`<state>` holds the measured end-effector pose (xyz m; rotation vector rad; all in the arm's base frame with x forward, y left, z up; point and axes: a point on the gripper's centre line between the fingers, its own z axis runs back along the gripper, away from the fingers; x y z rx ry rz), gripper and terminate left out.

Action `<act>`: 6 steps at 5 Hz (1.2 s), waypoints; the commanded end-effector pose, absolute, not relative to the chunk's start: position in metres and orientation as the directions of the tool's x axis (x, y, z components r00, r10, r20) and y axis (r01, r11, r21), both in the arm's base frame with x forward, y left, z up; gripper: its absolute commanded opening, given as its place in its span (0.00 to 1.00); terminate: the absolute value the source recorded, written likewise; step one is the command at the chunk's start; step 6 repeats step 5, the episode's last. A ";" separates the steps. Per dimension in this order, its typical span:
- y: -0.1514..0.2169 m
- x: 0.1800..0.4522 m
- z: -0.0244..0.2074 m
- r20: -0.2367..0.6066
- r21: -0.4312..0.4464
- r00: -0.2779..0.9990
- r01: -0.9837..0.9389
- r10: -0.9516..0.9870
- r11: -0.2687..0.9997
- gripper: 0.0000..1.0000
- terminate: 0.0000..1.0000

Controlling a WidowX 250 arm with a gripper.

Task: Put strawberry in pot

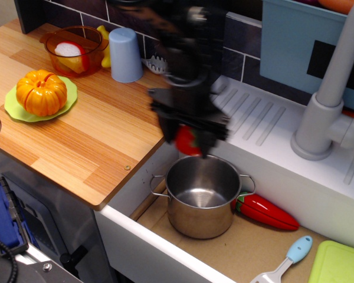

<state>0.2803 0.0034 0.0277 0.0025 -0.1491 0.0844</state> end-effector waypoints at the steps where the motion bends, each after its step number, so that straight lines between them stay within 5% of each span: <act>1: -0.011 0.286 0.042 0.192 -0.023 0.974 -0.120 0.123 0.992 0.00 0.00; 2: -0.016 0.284 0.038 0.231 -0.037 0.966 -0.109 0.115 0.993 1.00 0.00; 4: -0.016 0.284 0.038 0.231 -0.037 0.966 -0.109 0.115 0.993 1.00 0.00; 5: -0.016 0.284 0.038 0.231 -0.037 0.966 -0.109 0.115 0.993 1.00 1.00; 6: -0.016 0.284 0.038 0.231 -0.037 0.966 -0.109 0.115 0.993 1.00 1.00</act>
